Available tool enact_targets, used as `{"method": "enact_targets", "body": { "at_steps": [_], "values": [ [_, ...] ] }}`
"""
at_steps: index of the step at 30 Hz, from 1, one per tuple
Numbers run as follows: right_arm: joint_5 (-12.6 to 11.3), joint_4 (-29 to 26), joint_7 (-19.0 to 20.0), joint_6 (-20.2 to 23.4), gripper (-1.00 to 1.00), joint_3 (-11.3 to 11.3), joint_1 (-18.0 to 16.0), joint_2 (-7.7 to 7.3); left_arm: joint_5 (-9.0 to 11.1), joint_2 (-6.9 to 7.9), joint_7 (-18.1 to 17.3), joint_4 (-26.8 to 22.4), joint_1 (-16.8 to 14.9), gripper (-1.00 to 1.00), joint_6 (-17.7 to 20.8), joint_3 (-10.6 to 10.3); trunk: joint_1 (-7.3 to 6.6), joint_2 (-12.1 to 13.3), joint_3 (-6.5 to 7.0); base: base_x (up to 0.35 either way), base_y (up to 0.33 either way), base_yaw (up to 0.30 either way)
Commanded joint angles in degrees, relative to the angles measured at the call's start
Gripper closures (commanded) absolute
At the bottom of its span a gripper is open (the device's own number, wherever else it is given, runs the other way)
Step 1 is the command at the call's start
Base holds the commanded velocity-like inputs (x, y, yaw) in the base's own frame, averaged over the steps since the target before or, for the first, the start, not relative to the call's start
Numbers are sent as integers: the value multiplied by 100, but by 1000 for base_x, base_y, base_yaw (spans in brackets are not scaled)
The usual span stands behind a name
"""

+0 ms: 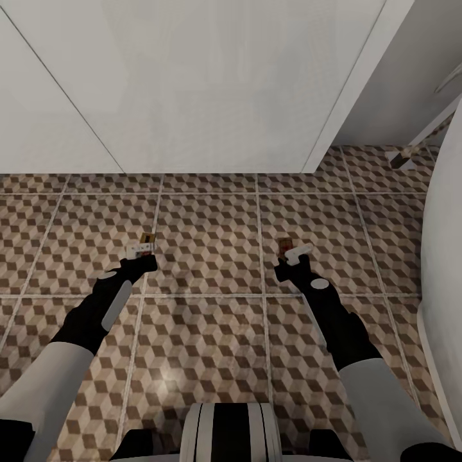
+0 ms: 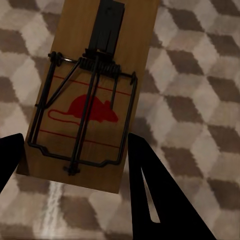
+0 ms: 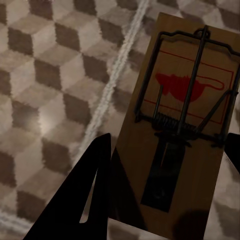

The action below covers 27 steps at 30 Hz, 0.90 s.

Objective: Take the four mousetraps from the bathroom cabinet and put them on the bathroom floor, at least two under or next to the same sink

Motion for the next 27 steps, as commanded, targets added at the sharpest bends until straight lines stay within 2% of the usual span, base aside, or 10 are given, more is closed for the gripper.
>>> {"method": "enact_targets", "body": {
  "at_steps": [1,20,27],
  "values": [
    [61,-12,43,26,100,-8,-2,-1,52,7,49,-9,-2,100,26,-25,-1,-1,-3,0,0,0],
    [72,-16,35,55,100,-9,-3,27,49,23,58,150,-2,100,46,-25,-1,-1,-3,0,0,0],
    [72,-240,35,64,100,2,-3,20,52,19,58,157,-2,100,46,-25,17,-11,-158,0,0,0]
  ]
}}
